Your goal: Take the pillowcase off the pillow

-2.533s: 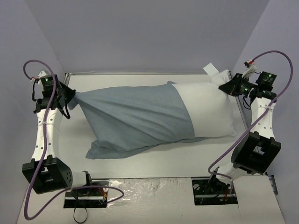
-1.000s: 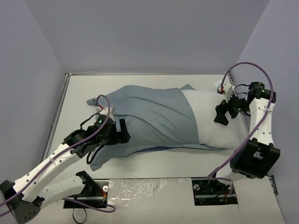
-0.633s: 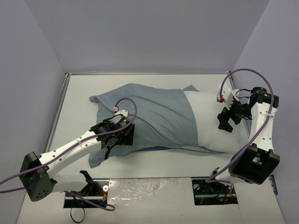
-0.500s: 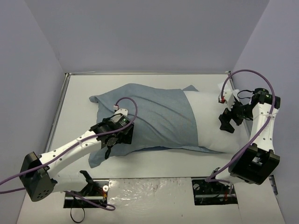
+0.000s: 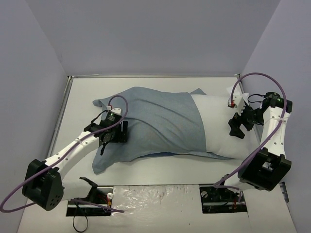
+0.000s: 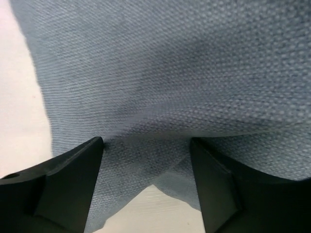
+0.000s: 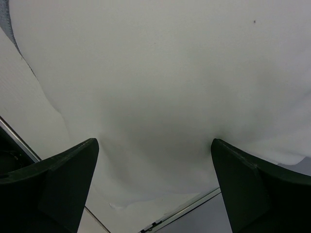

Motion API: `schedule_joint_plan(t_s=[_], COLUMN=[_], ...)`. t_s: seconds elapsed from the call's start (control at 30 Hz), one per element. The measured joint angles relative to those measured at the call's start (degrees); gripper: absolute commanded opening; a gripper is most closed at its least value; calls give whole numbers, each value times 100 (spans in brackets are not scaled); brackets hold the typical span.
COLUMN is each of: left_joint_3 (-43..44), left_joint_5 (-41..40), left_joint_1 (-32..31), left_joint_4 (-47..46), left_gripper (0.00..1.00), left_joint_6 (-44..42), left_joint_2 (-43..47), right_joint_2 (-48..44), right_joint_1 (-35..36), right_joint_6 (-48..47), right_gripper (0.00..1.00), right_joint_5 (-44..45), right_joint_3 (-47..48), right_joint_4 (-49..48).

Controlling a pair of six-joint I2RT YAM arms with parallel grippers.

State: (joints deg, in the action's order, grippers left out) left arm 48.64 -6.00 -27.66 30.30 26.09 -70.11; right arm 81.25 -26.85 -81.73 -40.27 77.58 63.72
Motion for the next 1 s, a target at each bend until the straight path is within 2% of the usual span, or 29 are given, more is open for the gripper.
schedule_joint_plan(t_s=[0.03, 0.07, 0.13, 0.17, 0.27, 0.3, 0.43, 0.47, 0.5, 0.73, 0.87, 1.0], left_joint_3=[-33, -55, -74, -87, -164, -197, -400, -463, -531, -708, -708, -708], left_joint_5=[142, 289, 503, 608, 782, 828, 1010, 1064, 1139, 1683, 2057, 2269], left_joint_1=[4, 4, 2, 2, 4, 4, 111, 188, 308, 1635, 2140, 2269], left_joint_4=[-44, -83, -138, -173, -282, -295, -378, -391, -409, -522, -645, -688], left_gripper=[60, 48, 36, 27, 13, 4, 2, 2, 2, 2, 2, 2], left_joint_6=[-13, -24, -20, -11, 24, 35, 129, 164, 208, 721, 984, 1161], left_joint_2=[-37, -74, -125, -127, -66, -13, 402, 557, 717, 1838, 2083, 2037], right_joint_2=[15, 33, 74, 103, 223, 260, 321, 330, 334, 247, -94, -356], right_joint_1=[-15, -31, -50, -57, -55, -55, -55, -55, -57, -57, -57, -55], right_joint_6=[0, 2, 31, 68, 251, 328, 704, 822, 953, 1602, 1547, 1233], right_gripper=[96, 95, 94, 93, 92, 92, 93, 100, 100, 100, 100, 100], right_joint_5=[0, 0, -4, -4, -28, -44, -74, -76, -79, 133, 439, 758], right_joint_3=[0, 0, 2, 4, 48, 61, 131, 162, 190, 212, 33, -356], right_joint_4=[-2, -2, 0, 0, 7, 7, 11, 11, 11, -31, 4, 39])
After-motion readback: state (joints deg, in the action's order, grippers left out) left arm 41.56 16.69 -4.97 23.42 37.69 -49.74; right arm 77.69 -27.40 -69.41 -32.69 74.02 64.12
